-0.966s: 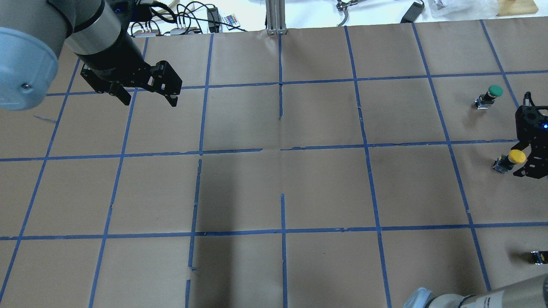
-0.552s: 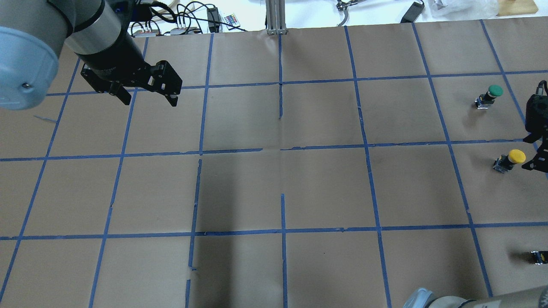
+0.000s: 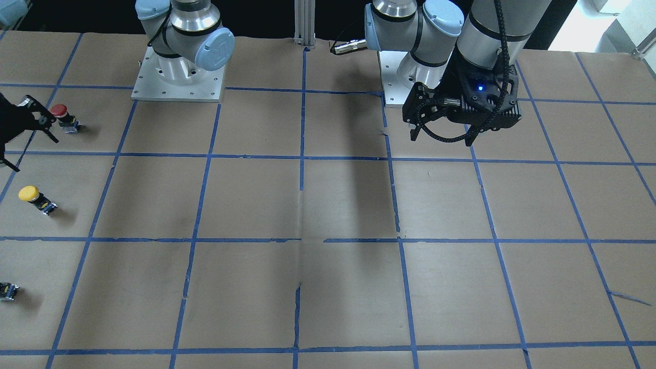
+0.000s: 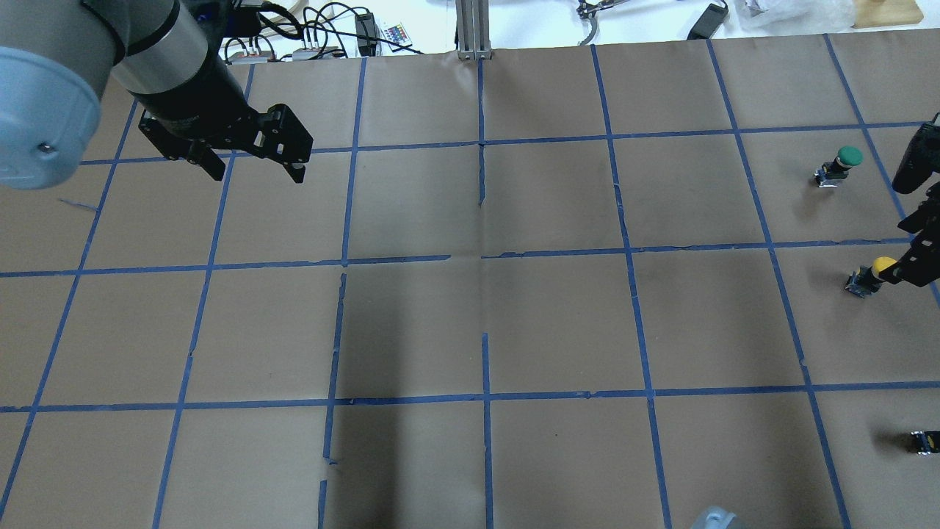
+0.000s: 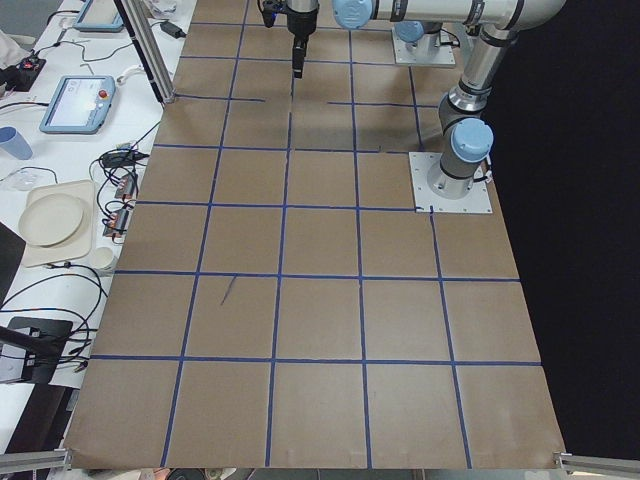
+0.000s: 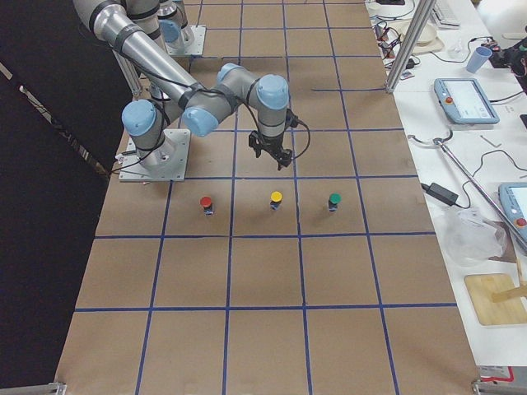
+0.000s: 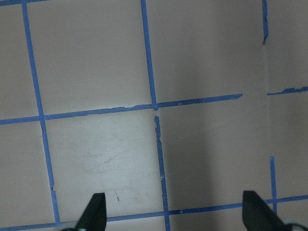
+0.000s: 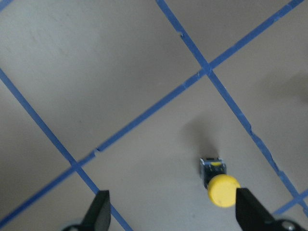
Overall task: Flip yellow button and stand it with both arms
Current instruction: 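Open the right gripper and raise it away from the standing button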
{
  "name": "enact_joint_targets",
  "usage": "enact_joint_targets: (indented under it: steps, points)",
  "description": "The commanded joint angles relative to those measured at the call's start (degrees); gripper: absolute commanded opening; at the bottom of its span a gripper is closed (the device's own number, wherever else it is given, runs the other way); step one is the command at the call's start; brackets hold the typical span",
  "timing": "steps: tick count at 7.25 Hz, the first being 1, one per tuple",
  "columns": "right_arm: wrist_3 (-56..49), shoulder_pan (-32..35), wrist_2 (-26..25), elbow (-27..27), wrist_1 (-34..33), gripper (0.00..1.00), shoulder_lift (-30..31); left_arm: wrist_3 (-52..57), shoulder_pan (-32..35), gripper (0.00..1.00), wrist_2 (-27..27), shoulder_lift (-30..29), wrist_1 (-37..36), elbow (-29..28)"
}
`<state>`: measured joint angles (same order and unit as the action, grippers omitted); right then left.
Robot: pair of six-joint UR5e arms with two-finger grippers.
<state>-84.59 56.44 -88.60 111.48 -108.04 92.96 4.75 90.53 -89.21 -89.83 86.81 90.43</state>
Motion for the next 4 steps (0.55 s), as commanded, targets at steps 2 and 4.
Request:
enact_joint_targets:
  steps: [2, 4]
  points:
    - [23.8, 13.0, 0.4, -1.9, 5.6, 0.99, 4.0, -0.1, 0.0, 1.0, 0.0, 0.0, -0.1, 0.0]
    - [36.6, 20.6, 0.3, -7.5, 13.1, 0.99, 4.2, -0.1, 0.0, 1.0, 0.1, 0.0, -0.1, 0.0]
